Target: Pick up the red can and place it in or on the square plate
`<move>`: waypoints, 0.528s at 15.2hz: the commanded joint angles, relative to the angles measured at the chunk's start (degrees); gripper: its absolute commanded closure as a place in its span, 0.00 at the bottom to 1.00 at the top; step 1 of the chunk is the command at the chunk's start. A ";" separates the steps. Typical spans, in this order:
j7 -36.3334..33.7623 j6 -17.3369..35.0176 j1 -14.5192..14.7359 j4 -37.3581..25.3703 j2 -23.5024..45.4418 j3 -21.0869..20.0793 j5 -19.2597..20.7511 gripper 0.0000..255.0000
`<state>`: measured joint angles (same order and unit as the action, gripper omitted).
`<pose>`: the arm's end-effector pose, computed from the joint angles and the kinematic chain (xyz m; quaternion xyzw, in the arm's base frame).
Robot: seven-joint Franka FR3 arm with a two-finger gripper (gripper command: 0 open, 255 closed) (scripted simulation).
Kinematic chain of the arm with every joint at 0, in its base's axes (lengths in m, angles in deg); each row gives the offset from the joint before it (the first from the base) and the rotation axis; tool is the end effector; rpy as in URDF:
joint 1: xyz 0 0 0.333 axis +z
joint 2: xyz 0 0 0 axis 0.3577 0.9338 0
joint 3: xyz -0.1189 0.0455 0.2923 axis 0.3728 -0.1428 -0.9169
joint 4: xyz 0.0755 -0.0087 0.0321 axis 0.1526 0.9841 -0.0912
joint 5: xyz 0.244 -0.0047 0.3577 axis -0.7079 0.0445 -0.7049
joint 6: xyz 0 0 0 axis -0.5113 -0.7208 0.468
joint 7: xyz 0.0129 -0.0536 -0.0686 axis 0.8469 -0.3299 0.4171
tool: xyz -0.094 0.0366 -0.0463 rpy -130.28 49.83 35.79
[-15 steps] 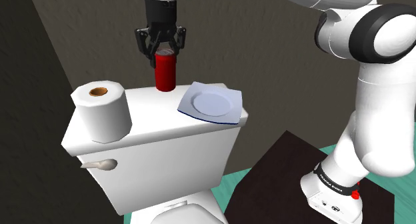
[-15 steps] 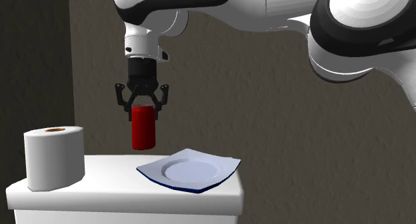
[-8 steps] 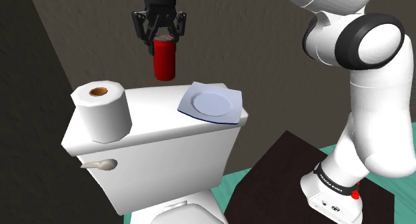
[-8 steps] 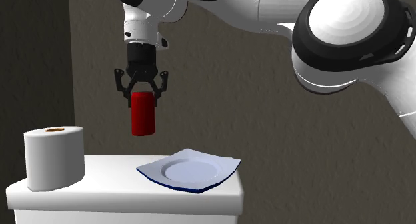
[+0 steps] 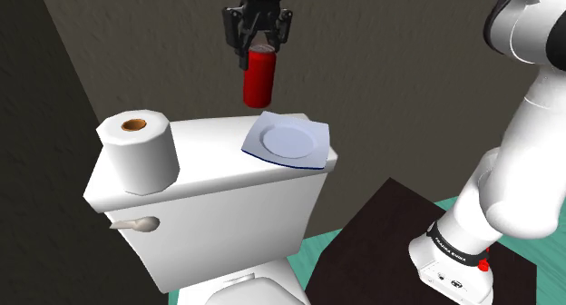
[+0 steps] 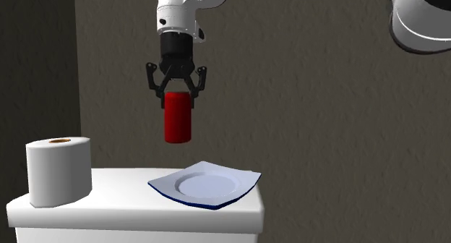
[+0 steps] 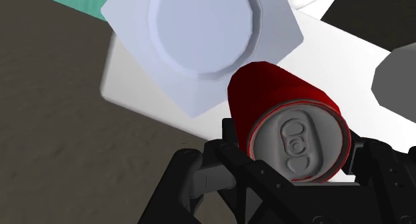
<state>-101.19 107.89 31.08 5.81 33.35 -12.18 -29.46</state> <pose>0.5347 0.3361 0.6604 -0.9997 0.0245 -0.0047 0.0012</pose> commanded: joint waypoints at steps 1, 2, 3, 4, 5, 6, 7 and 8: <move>2.08 1.53 -2.24 7.20 -6.28 0.62 -2.78 1.00; 3.06 1.84 -2.91 9.96 -8.98 1.08 -3.93 1.00; 4.05 2.02 -3.48 12.54 -11.61 1.61 -5.01 1.00; 5.06 2.10 -3.94 14.97 -14.16 2.18 -6.01 1.00; 6.39 2.04 -4.44 17.97 -17.45 3.01 -7.22 1.00; 6.47 2.87 -4.35 19.11 -17.77 3.14 -7.32 1.00; 6.56 3.70 -4.31 20.22 -18.07 3.22 -7.42 1.00; 6.64 4.52 -4.30 21.31 -18.36 3.26 -7.52 1.00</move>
<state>-94.86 111.53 26.86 25.51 15.80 -9.11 -36.67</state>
